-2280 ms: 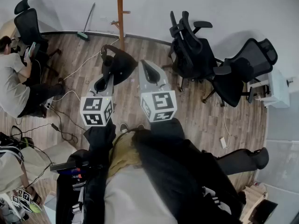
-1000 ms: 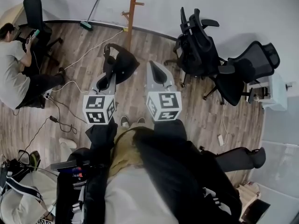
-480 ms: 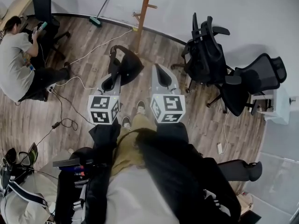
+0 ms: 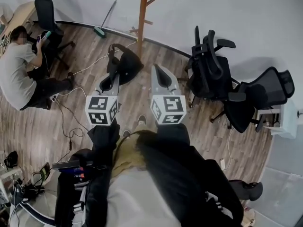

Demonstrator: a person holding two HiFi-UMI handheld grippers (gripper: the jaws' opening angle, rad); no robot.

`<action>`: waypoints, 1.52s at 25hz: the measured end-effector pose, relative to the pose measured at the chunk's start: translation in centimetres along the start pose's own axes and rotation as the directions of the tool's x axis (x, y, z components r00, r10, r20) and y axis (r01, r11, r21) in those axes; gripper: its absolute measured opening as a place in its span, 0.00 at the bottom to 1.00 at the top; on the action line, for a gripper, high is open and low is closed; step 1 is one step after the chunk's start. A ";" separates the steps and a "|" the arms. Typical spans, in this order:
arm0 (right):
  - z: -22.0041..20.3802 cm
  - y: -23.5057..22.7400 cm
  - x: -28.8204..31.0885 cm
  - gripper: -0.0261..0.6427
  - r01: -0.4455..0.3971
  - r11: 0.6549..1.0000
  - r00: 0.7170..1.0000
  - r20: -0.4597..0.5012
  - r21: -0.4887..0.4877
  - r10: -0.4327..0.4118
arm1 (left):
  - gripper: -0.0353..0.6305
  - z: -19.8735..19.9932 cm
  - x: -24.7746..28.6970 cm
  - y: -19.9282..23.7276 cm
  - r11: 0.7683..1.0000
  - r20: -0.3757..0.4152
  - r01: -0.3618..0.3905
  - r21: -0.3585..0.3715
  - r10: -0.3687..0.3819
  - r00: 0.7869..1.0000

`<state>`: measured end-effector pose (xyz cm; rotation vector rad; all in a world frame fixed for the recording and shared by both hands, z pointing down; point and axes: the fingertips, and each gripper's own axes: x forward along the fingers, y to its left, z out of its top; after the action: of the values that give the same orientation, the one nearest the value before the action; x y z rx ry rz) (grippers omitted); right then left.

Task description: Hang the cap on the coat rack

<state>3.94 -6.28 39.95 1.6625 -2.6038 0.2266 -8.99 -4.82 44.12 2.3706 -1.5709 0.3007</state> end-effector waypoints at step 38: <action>2.4 -6.2 13.2 0.03 0.017 1.000 0.999 -0.040 0.001 -0.017 | 0.06 9.2 12.3 6.3 0.994 0.000 0.064 0.089 -0.064 0.998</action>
<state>4.09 -21.09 39.72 1.6623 -2.5601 0.2588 -9.85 -20.90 40.17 2.4839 -1.5089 0.3599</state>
